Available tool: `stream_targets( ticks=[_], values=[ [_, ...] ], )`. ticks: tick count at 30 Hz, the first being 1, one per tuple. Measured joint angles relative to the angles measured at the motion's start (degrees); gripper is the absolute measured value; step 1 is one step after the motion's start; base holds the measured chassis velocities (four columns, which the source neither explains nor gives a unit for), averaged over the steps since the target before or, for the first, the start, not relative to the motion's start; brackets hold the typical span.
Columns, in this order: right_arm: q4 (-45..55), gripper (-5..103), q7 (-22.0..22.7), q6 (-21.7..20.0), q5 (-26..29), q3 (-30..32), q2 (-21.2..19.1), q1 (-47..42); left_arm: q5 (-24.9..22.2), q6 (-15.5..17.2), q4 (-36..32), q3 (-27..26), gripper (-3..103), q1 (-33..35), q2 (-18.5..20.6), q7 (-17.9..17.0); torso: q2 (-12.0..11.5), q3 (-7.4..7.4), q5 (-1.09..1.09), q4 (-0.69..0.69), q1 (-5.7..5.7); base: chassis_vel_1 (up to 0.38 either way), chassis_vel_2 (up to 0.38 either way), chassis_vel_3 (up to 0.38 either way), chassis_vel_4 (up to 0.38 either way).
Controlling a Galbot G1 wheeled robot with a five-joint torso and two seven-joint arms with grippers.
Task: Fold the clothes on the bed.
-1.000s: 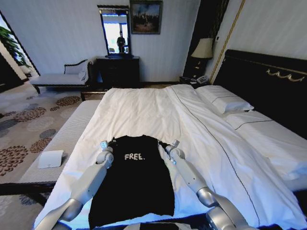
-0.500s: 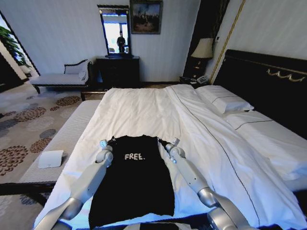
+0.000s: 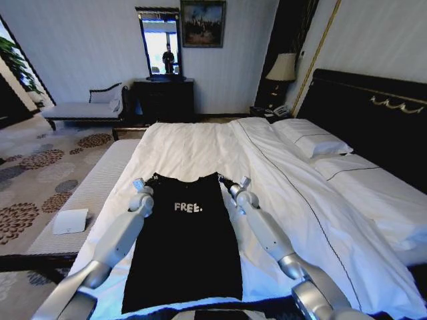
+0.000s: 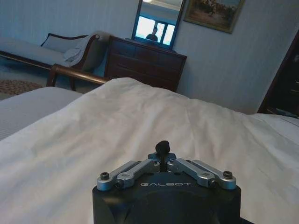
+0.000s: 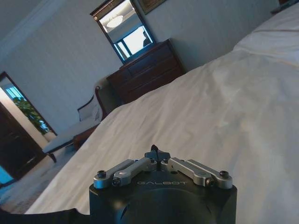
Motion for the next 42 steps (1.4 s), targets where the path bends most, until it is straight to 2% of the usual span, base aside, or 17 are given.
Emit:
stream_targets(
  ticks=[12, 17, 23, 35, 42],
  values=[
    [-12.84, 0, 0.28, 3.82, -4.23, -2.07, 3.45, 10.08, 0.48, -0.21, 12.77, 2.64, 2, -12.2, -3.73, 1.61, 0.0, 0.01, 0.02, 0.0, 0.01, 0.0, 0.0, 0.0, 0.0],
    [-15.06, 0, -0.65, 4.82, -6.03, -2.48, 3.75, 11.88, 2.05, -1.19, 17.95, 5.44, 2, -15.76, -5.07, 3.32, -0.01, 0.01, 0.01, 0.0, 0.01, 0.0, 0.0, 0.0, 0.0],
    [-16.64, 0, -1.19, 5.27, -7.69, -2.49, 4.16, 12.22, 2.87, -1.85, 20.83, 5.9, 2, -17.45, -6.91, 4.01, 0.0, 0.0, 0.01, -0.02, 0.01, 0.0, 0.0, 0.0, 0.0],
    [-14.65, 0, -3.39, 8.41, -15.45, -3.92, 3.73, 5.16, 7.79, -4.33, 16.42, 3.62, 2, -10.35, -6.26, 4.97, 0.0, 0.0, 0.0, 0.0, -0.01, 0.0, 0.0, 0.0, 0.0],
    [-9.73, 0, -3.52, 13.28, -22.35, -3.83, 2.23, -0.56, 7.71, -4.94, 7.81, 2.17, 2, -2.98, -4.11, 4.28, 0.0, -0.01, 0.01, -0.01, -0.01, 0.0, 0.0, 0.0, 0.0]
  ],
)
